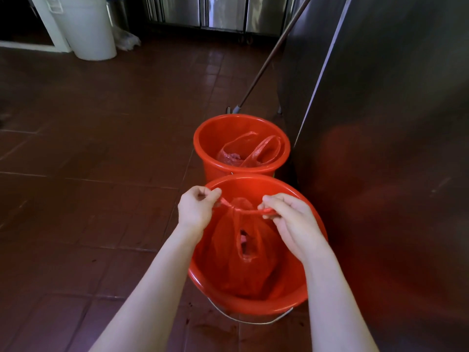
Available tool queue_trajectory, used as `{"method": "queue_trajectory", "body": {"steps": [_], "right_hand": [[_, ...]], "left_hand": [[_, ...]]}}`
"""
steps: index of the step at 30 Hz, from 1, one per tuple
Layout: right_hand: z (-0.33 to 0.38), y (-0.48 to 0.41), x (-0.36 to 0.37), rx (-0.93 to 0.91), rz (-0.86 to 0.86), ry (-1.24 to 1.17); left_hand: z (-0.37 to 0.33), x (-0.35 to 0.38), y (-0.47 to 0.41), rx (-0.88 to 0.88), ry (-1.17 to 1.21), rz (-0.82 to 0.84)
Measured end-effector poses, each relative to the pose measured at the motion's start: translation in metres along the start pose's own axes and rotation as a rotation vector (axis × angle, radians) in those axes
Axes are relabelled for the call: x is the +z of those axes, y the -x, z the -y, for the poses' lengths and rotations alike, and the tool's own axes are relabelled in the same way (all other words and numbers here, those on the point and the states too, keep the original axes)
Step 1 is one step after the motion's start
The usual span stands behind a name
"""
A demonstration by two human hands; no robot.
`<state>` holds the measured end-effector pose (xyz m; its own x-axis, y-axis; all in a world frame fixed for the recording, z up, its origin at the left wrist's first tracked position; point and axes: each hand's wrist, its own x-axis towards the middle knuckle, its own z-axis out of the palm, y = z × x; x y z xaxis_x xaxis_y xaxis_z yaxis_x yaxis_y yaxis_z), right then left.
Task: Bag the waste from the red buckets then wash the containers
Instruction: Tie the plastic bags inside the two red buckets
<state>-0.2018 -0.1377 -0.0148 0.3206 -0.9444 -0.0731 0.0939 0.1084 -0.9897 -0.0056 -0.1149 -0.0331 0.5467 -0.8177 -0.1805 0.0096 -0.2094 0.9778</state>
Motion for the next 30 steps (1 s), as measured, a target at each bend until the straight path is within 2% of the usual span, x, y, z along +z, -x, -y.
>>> {"method": "queue_trajectory", "body": {"steps": [3,5,7,11,13,15,17,19,22,25,30], "right_hand": [[0.009,-0.002,0.015,-0.036,0.097,-0.076],[0.012,-0.002,0.022,-0.036,0.187,-0.018],[0.013,-0.003,0.021,-0.038,0.197,0.185],[0.011,-0.01,0.007,-0.125,0.171,0.828],[0.011,-0.011,0.001,-0.268,0.21,1.04],[0.01,-0.012,-0.006,-0.379,0.202,1.13],[0.004,-0.011,-0.012,-0.393,0.156,1.202],[-0.006,-0.005,-0.013,-0.35,0.115,1.295],[-0.018,0.004,-0.014,-0.319,0.152,1.36],[-0.018,0.006,-0.022,-0.291,0.244,1.445],[-0.02,0.011,-0.039,-0.221,0.23,1.425]], "left_hand": [[-0.014,0.005,0.006,-0.012,0.367,0.272],[-0.017,0.005,0.009,-0.035,0.521,0.402],[-0.018,0.001,0.012,-0.037,0.6,0.472],[-0.016,-0.013,0.014,-0.084,0.612,0.593],[-0.016,-0.015,0.016,0.012,0.318,0.613],[-0.016,-0.017,0.017,0.354,-0.264,0.538],[-0.012,-0.017,0.015,0.714,-0.805,0.494],[-0.006,-0.015,0.015,0.909,-1.116,0.466],[0.005,-0.007,0.017,1.135,-1.182,0.396],[0.012,-0.006,0.014,1.256,-1.257,0.418],[0.012,-0.026,-0.004,1.203,-1.247,0.372]]}}
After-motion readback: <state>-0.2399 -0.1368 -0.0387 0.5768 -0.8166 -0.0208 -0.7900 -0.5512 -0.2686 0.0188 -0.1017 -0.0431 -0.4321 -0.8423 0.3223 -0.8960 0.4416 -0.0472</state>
